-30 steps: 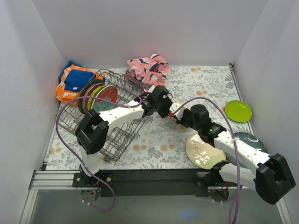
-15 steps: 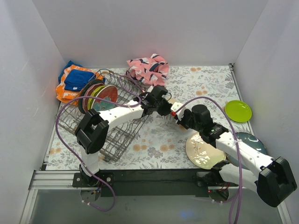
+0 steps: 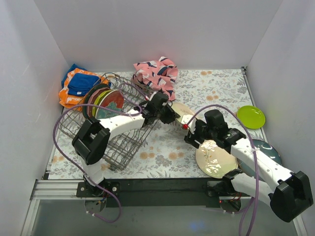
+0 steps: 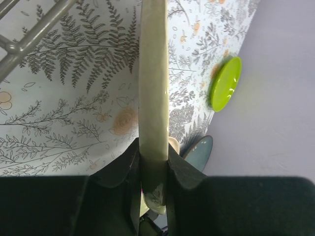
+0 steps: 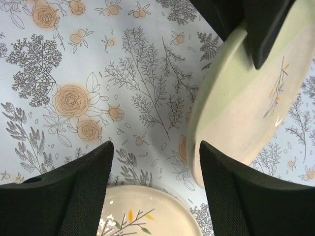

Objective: Load the plates into the dish rack
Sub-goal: Pass the plate from the right arm to the left, then insert the plate into the dish rack

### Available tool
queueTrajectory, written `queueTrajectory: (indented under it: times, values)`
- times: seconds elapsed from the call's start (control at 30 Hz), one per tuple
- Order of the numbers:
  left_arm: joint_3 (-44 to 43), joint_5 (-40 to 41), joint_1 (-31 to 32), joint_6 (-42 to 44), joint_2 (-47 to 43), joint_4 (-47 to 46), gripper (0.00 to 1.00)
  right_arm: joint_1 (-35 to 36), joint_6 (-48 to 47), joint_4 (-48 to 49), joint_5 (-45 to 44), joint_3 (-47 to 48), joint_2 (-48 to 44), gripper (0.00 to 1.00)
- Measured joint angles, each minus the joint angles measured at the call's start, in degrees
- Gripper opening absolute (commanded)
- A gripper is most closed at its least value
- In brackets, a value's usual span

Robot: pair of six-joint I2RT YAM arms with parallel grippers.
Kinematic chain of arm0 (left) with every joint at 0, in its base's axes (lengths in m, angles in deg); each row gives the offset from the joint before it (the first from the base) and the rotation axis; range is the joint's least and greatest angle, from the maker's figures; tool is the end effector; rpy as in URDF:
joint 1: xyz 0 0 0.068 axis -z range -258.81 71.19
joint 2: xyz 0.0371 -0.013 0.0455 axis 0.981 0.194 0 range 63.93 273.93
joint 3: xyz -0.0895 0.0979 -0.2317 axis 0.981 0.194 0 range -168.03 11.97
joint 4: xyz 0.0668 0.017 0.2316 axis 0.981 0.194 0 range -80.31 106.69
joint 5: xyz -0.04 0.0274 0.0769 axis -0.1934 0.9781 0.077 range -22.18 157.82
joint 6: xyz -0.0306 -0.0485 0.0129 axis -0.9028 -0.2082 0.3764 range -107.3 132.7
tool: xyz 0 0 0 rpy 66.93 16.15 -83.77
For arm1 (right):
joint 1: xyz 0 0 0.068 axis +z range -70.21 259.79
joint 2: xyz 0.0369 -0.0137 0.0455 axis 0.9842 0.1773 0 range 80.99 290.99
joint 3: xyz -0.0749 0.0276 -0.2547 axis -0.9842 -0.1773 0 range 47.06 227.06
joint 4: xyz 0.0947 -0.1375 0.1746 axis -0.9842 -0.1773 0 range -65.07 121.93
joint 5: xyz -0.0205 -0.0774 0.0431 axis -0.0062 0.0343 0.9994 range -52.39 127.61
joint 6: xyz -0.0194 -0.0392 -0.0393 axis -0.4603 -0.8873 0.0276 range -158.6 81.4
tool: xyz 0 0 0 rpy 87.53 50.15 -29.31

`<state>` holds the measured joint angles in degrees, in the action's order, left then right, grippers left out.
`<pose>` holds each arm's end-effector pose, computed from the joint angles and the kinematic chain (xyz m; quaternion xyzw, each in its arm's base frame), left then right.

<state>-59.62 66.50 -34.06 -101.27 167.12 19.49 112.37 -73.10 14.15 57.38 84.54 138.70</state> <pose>0.2750 -0.2741 0.2214 -0.5138 0.7528 -0.4063 0.0656 0.1632 0.1214 0.2402 -0.5520 0.6965 0.1471 0.4342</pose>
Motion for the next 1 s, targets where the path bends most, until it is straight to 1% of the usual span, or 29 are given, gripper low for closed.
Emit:
queueTrajectory:
  times: [0.2, 0.33, 0.5, 0.6, 0.73, 1.0]
  values:
    - [2.03, -4.31, -1.55, 3.52, -4.02, -1.97, 0.00, -7.54, -2.38, -5.53, 4.26, 2.62, -5.38, 0.82]
    - [3.91, -7.98, -2.36, 7.61, -8.22, -2.10, 0.00, -12.44, -2.01, -6.51, 5.11, 3.15, -8.09, 0.84]
    - [4.59, -13.29, -3.26, 13.33, -12.68, -2.10, 0.00, -17.03, 0.28, -6.69, 4.90, 3.30, -8.50, 0.84]
    - [4.59, -15.91, -3.87, 16.87, -15.65, -1.40, 0.00, -18.88, 2.05, -6.64, 4.52, 3.37, -8.15, 0.84]
    - [4.59, -17.88, -5.29, 21.55, -20.83, 1.86, 0.00, -20.72, 4.44, -6.49, 4.37, 4.66, -6.86, 0.85]
    - [4.50, -17.51, -9.49, 29.88, -29.46, 9.84, 0.00, -21.73, 7.91, -6.03, 5.03, 9.22, -6.16, 0.86]
